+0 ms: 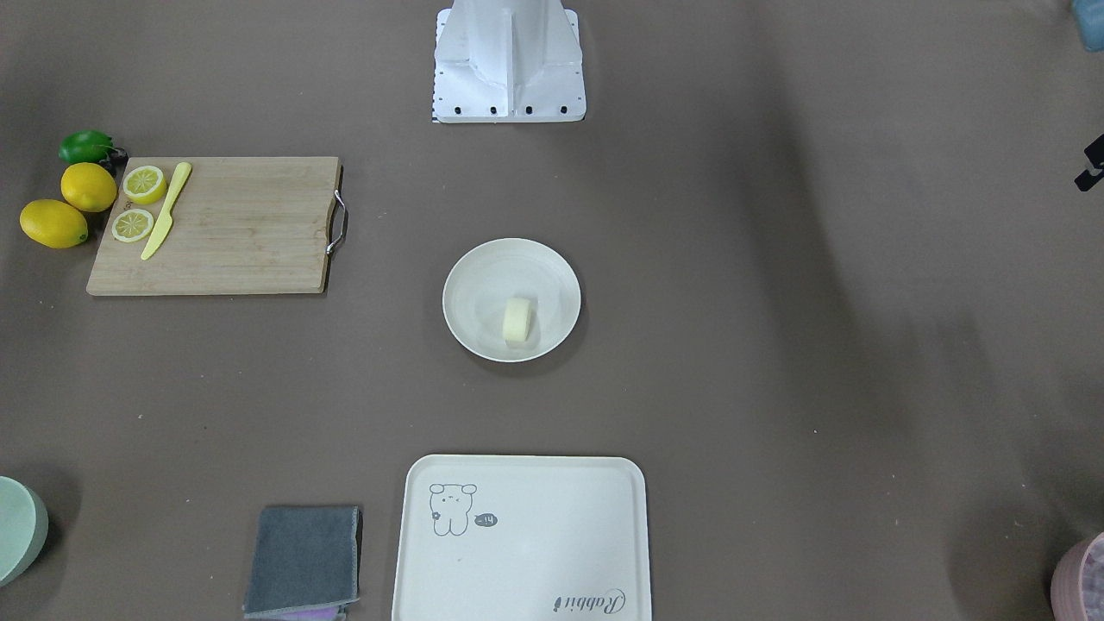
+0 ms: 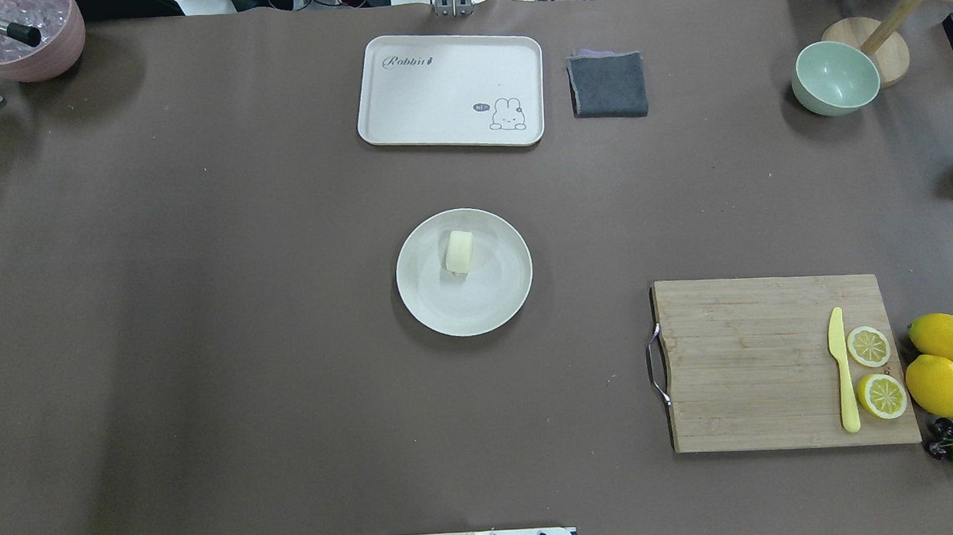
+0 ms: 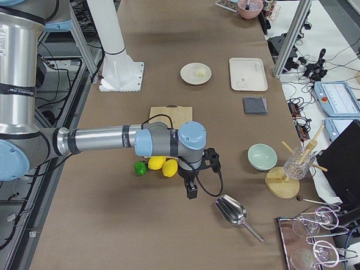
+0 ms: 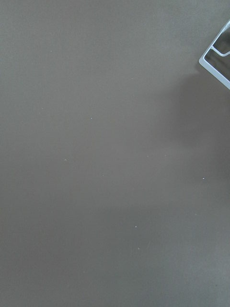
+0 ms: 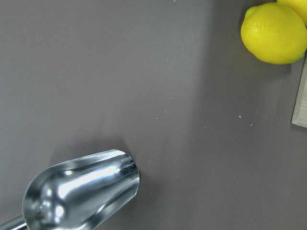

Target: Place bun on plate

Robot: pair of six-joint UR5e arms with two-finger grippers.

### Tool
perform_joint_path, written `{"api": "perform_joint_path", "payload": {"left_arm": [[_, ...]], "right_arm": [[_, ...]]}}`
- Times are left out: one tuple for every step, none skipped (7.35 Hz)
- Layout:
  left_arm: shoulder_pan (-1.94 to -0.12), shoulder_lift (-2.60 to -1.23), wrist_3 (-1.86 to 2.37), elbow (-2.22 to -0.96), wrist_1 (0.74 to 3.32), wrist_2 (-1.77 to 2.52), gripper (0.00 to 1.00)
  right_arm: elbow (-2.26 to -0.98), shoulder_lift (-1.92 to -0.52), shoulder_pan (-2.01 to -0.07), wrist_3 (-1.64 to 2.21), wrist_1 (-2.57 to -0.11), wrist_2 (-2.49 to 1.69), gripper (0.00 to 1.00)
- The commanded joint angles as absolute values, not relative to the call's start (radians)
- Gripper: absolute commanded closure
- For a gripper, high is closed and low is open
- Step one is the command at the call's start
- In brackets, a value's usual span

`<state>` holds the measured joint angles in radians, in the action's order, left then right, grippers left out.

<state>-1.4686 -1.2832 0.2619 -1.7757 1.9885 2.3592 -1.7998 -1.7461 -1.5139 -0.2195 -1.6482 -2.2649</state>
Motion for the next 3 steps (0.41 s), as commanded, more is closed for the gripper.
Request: {"api": "perform_joint_path", "payload": {"left_arm": [[-1.474,-1.256,0.262,-1.776,1.987,2.356,0.03],[-1.47,-1.258,0.262,-1.772,1.987,2.359,0.02],[-1.468,-1.258,0.262,-1.782,1.987,2.364,0.03]], "right_arm": [[-1.802,-1.75,-1.514,-0.218,-1.647,-2.261,0.0],[-1.801,-1.75,-1.514,-0.219,-1.647,-2.258,0.0],[-1.798,-1.741,-1.513,-0.212,-1.649,-2.26,0.0]]}}
